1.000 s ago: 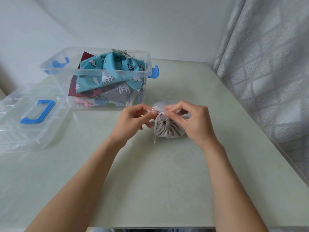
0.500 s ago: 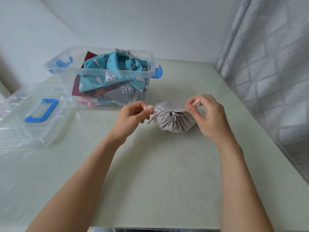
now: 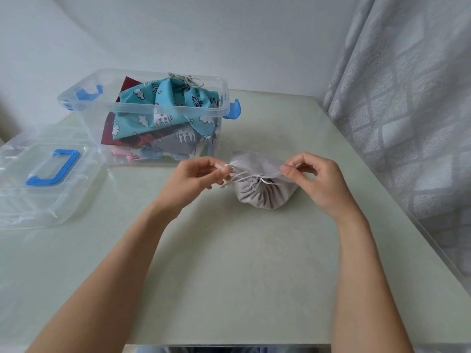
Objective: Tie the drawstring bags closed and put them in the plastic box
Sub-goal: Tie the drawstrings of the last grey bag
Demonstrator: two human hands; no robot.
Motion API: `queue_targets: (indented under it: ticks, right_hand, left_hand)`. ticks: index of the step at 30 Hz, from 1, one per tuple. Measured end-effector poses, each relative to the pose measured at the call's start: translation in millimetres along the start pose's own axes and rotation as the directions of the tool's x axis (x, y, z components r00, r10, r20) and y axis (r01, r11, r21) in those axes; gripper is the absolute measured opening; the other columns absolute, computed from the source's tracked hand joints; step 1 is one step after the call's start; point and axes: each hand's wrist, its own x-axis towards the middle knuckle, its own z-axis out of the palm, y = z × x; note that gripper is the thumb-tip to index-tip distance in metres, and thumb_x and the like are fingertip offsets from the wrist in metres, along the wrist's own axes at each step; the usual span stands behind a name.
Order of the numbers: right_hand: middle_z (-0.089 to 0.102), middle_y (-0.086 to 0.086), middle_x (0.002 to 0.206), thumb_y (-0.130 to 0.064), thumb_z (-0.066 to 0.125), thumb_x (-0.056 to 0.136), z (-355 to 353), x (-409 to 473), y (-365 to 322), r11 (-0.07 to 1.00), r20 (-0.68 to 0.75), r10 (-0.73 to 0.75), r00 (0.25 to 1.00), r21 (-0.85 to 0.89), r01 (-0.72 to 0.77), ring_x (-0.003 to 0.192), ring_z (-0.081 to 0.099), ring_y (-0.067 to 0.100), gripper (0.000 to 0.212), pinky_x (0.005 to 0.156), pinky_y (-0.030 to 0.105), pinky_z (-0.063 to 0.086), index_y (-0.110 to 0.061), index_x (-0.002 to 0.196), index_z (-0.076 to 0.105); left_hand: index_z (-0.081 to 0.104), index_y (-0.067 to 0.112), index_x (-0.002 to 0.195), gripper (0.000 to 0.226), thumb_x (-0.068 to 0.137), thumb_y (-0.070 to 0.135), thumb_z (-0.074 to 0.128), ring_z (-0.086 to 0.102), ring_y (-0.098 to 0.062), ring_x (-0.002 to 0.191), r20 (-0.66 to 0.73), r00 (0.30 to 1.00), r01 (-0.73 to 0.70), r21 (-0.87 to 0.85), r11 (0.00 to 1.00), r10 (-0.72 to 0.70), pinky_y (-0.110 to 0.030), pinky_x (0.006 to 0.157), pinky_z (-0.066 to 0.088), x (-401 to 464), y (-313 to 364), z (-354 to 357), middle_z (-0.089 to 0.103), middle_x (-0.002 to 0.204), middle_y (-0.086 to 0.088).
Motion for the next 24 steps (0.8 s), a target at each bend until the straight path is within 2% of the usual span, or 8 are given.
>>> queue_targets:
  ticks: [5, 8, 11, 14, 16, 18, 21, 24]
  right_hand:
    - [0.069, -0.006, 0.092, -0.023, 0.065, 0.082, 7, -3, -16, 0.999, 0.086, -0.016, 0.996, 0.048, 0.012, 0.088, 0.063, 0.006, 0.008, 0.083, 0.018, 0.045, -0.022, 0.090, 0.063]
    - [0.066, -0.008, 0.104, -0.035, 0.078, 0.069, 19, -11, -32, 0.996, 0.253, -0.045, 0.966, -0.059, 0.062, 0.096, 0.058, 0.000, 0.039, 0.089, 0.016, 0.042, -0.027, 0.102, 0.060]
    - [0.060, -0.013, 0.118, -0.040, 0.082, 0.064, 41, -24, -32, 0.936, 0.438, 0.025, 0.898, -0.325, 0.133, 0.107, 0.054, 0.001, 0.063, 0.094, 0.021, 0.041, -0.033, 0.119, 0.053]
    - [0.069, -0.005, 0.104, -0.028, 0.069, 0.074, 40, -31, -28, 0.835, 0.331, -0.029, 0.943, -0.511, 0.205, 0.095, 0.063, 0.019, 0.039, 0.083, 0.036, 0.047, -0.026, 0.112, 0.062]
    - [0.069, -0.006, 0.086, -0.027, 0.056, 0.072, 23, -38, -27, 0.825, 0.296, -0.091, 0.951, -0.513, 0.239, 0.080, 0.064, 0.019, 0.030, 0.076, 0.033, 0.045, -0.023, 0.099, 0.068]
    - [0.066, -0.009, 0.079, -0.024, 0.049, 0.067, 4, -45, -23, 0.762, 0.306, -0.118, 0.945, -0.581, 0.284, 0.081, 0.060, 0.016, 0.032, 0.075, 0.027, 0.041, -0.024, 0.092, 0.069]
    - [0.065, -0.009, 0.102, -0.005, 0.052, 0.063, -22, -60, -11, 0.722, 0.257, -0.072, 0.964, -0.653, 0.228, 0.104, 0.048, 0.013, 0.036, 0.085, 0.031, 0.039, -0.023, 0.089, 0.068]
    - [0.050, -0.001, 0.134, 0.001, 0.054, 0.068, -44, -71, 9, 0.737, 0.118, 0.066, 0.991, -0.676, 0.031, 0.123, 0.039, 0.020, 0.037, 0.098, 0.037, 0.037, -0.025, 0.091, 0.068]
  left_hand:
    - [0.066, 0.025, 0.108, 0.032, 0.079, 0.029, 0.052, 0.063, -0.010, 0.097, -0.081, 0.997, -0.010, -0.057, 0.998, 0.005, -0.025, 0.083, 0.046, 2, 5, -3, 0.069, 0.107, 0.010]
    - [0.066, 0.026, 0.106, 0.019, 0.090, 0.024, 0.056, 0.061, -0.007, 0.094, -0.180, 0.984, -0.014, -0.011, 1.000, 0.012, -0.022, 0.081, 0.045, 5, -2, -4, 0.068, 0.107, 0.010]
    - [0.066, 0.029, 0.103, 0.016, 0.093, 0.024, 0.054, 0.060, -0.003, 0.093, -0.207, 0.978, 0.003, 0.112, 0.994, 0.020, -0.022, 0.081, 0.044, 10, -12, -4, 0.067, 0.103, 0.011]
    - [0.064, 0.027, 0.110, 0.020, 0.093, 0.028, 0.053, 0.059, 0.001, 0.095, -0.175, 0.982, -0.020, 0.253, 0.967, 0.066, -0.015, 0.080, 0.045, 11, -13, -1, 0.065, 0.107, 0.010]
    - [0.063, 0.026, 0.113, 0.022, 0.093, 0.027, 0.054, 0.058, 0.001, 0.095, -0.161, 0.981, -0.055, 0.305, 0.951, 0.108, -0.006, 0.077, 0.043, 8, -12, 5, 0.061, 0.111, 0.009]
    - [0.061, 0.028, 0.115, 0.024, 0.092, 0.027, 0.055, 0.057, -0.005, 0.100, -0.116, 0.984, -0.086, 0.347, 0.934, 0.134, -0.011, 0.083, 0.044, 10, -9, 10, 0.058, 0.116, 0.006]
    - [0.051, 0.027, 0.128, 0.040, 0.090, 0.039, 0.055, 0.050, -0.017, 0.119, 0.041, 0.997, -0.078, 0.513, 0.855, 0.067, -0.032, 0.099, 0.041, 41, 0, 29, 0.051, 0.132, -0.001]
    - [0.034, 0.020, 0.142, 0.068, 0.086, 0.053, 0.055, 0.042, -0.028, 0.129, 0.139, 0.985, -0.028, 0.721, 0.693, -0.104, -0.040, 0.105, 0.036, 76, 13, 60, 0.043, 0.142, -0.011]
